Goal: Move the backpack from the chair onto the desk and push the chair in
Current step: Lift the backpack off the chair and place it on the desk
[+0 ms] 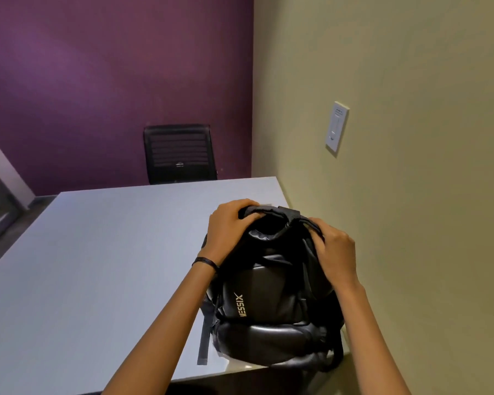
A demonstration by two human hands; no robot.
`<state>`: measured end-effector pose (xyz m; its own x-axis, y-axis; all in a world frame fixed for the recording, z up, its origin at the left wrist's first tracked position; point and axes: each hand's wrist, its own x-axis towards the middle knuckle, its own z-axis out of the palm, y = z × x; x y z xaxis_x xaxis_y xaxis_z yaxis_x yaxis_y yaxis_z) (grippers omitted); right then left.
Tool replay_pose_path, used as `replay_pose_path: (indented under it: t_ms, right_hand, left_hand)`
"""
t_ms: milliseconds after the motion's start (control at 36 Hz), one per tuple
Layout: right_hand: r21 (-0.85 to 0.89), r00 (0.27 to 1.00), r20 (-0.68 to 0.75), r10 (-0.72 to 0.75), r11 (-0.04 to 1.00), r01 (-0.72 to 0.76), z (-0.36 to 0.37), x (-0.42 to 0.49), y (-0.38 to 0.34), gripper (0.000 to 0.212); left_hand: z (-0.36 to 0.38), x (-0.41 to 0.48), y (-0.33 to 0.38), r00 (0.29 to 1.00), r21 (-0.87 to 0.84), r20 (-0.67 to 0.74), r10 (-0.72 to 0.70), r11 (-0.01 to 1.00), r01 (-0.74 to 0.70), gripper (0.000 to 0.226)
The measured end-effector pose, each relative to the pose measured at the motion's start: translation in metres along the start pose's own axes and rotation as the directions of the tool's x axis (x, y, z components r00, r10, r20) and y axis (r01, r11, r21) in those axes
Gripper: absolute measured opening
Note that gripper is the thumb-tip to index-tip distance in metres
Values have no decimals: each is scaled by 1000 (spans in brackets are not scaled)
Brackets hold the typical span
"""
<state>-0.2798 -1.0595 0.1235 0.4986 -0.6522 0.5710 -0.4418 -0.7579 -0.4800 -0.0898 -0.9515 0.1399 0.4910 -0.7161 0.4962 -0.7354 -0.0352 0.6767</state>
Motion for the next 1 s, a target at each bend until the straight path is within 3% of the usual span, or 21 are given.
replay_pose_path:
  t_ms: [111, 194, 278, 361, 444, 528, 611, 1000]
  right_hand:
    - [80, 994, 64, 90, 992, -95, 17, 2, 5, 22]
    - [104, 993, 58, 100, 989, -106, 22, 4, 5, 22]
    - [106, 991, 73, 110, 987, -118, 23, 7, 7, 23]
    - [90, 991, 80, 108, 989, -115, 23, 8, 8, 23]
    - [40, 991, 91, 100, 994, -104, 23, 9, 5, 23]
    - [14, 988, 105, 116, 993, -118, 24, 9, -3, 23]
    - [4, 983, 107, 146, 989, -147, 24, 9, -9, 24]
    - [-56, 960, 47, 275, 961, -272, 13, 12, 9, 26]
  left_hand:
    - [18, -19, -25, 997, -55, 4, -79, 995, 79, 27]
    - [31, -34, -38, 992, -10, -95, -85, 996, 85, 37]
    - [48, -56, -49, 949, -19, -228, -217, 976, 219, 51]
    - [67, -82, -59, 835, -108, -298, -462, 886, 451, 60]
    - [81, -100, -61, 666, -246, -241, -706, 708, 662, 62]
    - [87, -95, -55, 509, -391, -136, -850, 518, 761, 64]
    - [85, -79, -48, 430, -504, -49, -901, 394, 769, 65]
    - [87, -15, -56, 590, -525, 160, -792, 437, 730, 72]
